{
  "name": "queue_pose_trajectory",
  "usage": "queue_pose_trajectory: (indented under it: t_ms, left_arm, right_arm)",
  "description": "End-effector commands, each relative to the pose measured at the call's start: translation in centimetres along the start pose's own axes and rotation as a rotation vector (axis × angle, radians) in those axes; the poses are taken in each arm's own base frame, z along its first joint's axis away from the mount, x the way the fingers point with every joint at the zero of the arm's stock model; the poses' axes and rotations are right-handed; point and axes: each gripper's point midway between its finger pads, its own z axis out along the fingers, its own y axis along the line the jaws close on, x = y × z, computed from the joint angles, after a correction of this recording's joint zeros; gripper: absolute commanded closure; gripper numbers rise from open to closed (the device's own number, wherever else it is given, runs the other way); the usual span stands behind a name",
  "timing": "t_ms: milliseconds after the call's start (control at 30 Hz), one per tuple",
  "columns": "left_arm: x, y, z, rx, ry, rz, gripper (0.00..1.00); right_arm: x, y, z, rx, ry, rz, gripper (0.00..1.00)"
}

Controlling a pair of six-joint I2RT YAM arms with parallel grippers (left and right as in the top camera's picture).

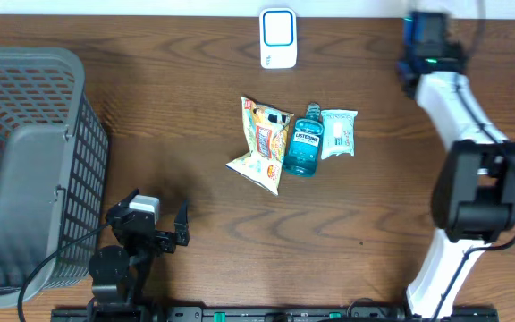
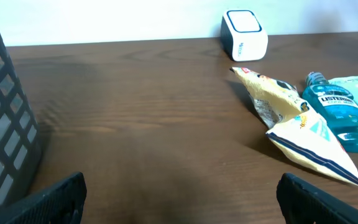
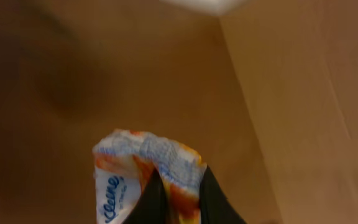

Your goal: Scan the item barcode

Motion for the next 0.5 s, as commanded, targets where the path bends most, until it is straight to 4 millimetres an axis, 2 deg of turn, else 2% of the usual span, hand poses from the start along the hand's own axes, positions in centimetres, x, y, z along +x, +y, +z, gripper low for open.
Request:
queue_pose_trajectory:
  t_ms: [0, 167, 300, 333, 400, 433, 467]
  left_arm:
    - [1.1, 0.1, 0.2, 0.000, 0.031, 0.006, 0.02]
    - [1.1, 0.1, 0.2, 0.000, 0.031, 0.006, 0.02]
    - [1.1, 0.1, 0.2, 0.000, 0.031, 0.006, 0.02]
    - [1.1, 0.1, 0.2, 0.000, 0.031, 0.006, 0.02]
    - [1.1, 0.1, 0.2, 0.000, 0.030, 0.006, 0.02]
    - [1.1, 0.1, 0.2, 0.000, 0.030, 0.006, 0.02]
    - [1.1, 0.1, 0.2, 0.000, 0.030, 0.006, 0.02]
  right_arm:
    - [5.9, -5.5, 4.5, 0.166, 0.166, 0.193, 0.99]
    - [13.8, -11.9, 9.3, 0.261, 0.346, 0.307, 0.99]
    - [17.9, -15.6, 11.4, 0.284, 0.430, 0.378, 0.98]
    - [18.6, -16.1, 11.8, 0.275, 0.441, 0.394, 0.94]
    - [19.3, -16.4, 12.3, 0.246, 0.451, 0.419, 0.83]
    - [19.4, -16.5, 12.4, 0.235, 0.452, 0.427, 0.64]
    - [19.3, -16.5, 12.5, 0.226, 0.448, 0.434, 0.38]
